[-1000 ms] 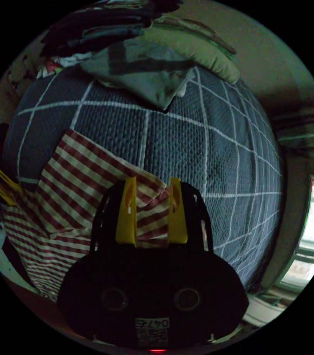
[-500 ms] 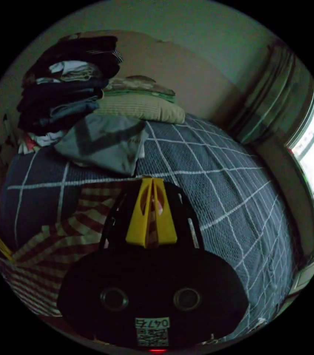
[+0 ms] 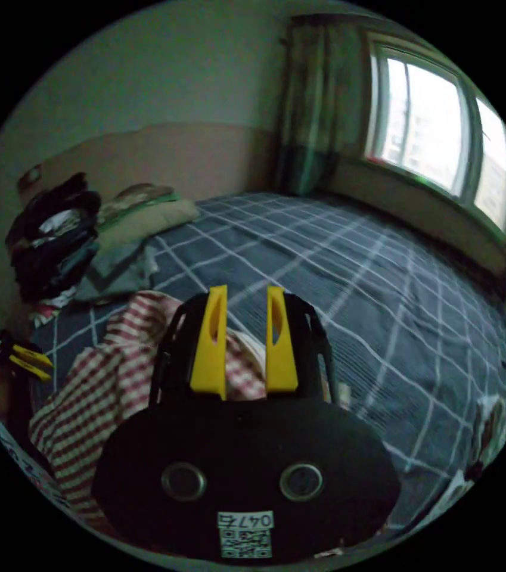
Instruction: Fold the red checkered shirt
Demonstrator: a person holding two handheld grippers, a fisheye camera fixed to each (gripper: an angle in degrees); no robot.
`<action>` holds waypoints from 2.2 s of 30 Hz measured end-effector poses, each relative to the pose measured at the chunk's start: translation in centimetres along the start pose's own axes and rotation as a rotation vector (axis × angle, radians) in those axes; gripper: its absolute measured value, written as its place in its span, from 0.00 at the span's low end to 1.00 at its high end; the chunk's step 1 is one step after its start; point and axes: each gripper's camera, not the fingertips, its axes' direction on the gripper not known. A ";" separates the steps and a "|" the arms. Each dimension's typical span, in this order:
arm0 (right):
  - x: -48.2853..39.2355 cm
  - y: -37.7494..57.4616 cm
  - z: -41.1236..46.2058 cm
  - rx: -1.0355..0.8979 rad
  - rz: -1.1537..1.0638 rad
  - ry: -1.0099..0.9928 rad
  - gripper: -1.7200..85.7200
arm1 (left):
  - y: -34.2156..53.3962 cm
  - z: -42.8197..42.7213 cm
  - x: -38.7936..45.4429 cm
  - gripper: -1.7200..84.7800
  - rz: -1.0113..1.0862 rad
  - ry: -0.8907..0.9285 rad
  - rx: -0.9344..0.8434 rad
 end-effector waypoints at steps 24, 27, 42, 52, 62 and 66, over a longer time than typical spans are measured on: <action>28.8 12.4 1.7 -0.050 0.345 -0.254 0.13 | -49.2 26.1 4.1 0.05 0.044 0.165 -0.580; 29.4 12.5 1.9 -0.122 0.296 -0.256 0.05 | -49.7 24.9 5.5 0.04 0.141 0.163 -0.510; 30.0 13.6 0.0 -0.156 0.304 0.083 0.04 | -48.5 25.2 7.6 0.12 0.175 -0.049 -0.113; 28.0 15.3 -7.3 0.086 0.326 0.348 0.02 | -47.0 17.8 9.8 0.05 0.191 -0.007 0.001; 22.7 16.3 -3.0 -0.328 0.116 0.298 0.01 | -41.8 24.2 13.9 0.01 0.292 -0.254 -0.225; 22.4 18.4 -5.0 -0.272 0.192 0.190 0.01 | -38.8 23.6 12.8 0.01 0.263 -0.174 -0.194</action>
